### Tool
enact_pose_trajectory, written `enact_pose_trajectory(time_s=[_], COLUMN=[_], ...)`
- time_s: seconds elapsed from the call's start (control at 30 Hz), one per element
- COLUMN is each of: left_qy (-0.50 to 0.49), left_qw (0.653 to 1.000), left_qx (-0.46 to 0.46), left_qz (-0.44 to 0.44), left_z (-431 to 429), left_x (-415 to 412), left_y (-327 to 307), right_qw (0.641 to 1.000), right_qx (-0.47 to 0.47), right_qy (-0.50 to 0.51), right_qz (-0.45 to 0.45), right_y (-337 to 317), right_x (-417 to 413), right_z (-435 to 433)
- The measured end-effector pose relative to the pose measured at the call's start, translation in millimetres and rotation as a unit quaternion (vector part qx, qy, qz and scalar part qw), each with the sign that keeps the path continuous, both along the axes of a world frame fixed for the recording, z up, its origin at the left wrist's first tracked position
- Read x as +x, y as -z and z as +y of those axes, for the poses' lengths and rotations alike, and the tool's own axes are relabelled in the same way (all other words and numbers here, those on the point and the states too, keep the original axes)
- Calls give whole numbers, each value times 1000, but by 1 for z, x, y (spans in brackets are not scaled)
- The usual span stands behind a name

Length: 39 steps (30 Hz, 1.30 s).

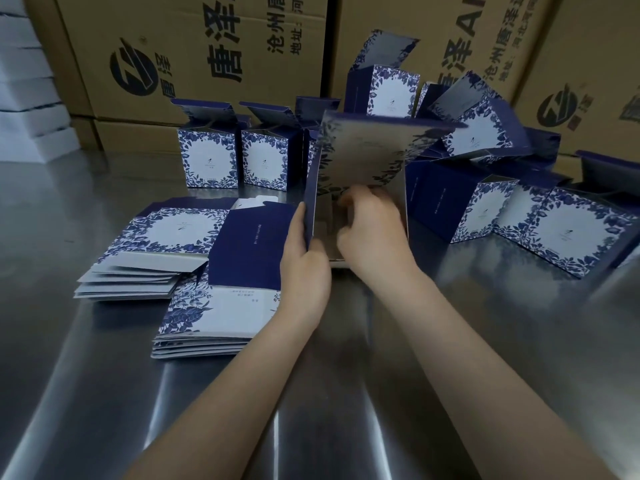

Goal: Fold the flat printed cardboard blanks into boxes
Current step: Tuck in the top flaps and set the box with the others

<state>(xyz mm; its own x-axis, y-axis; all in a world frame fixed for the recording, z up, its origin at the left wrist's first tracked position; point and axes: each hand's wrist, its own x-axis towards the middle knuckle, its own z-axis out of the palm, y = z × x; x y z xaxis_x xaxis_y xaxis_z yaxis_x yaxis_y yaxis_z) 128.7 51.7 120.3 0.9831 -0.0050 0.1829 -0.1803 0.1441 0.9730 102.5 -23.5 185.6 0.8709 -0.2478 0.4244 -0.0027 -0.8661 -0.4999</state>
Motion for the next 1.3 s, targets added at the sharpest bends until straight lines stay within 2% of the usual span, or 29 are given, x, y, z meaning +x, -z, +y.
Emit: enact_pose_trajectory(time_s=[0.17,0.3,0.63,0.93,1.1,1.3], left_qy=[7,11,-2,-14,-7,-2], left_qw=[1000,1000,1000,1000,999,998], left_qx=[-12,-10,8,19,41,57], left_qz=[1,1,6,10,-13,-22], left_z=[-3,-5,-2,-2,-2,-3], left_x=[-2,-6,-12,-12,-14,-16], left_y=[1,0,-4,-5,-3,-4], right_qw=[979,963,942,912,908,897], right_qx=[-80,-110,-263,-370,-400,-416], right_qy=[62,91,66,-28,-33,-76], right_qz=[176,228,197,173,122,129], right_y=[-8,-4,9,5,14,15], right_x=[32,48,65,64,68,66], right_z=[4,-1,-14,-24,-25,-32])
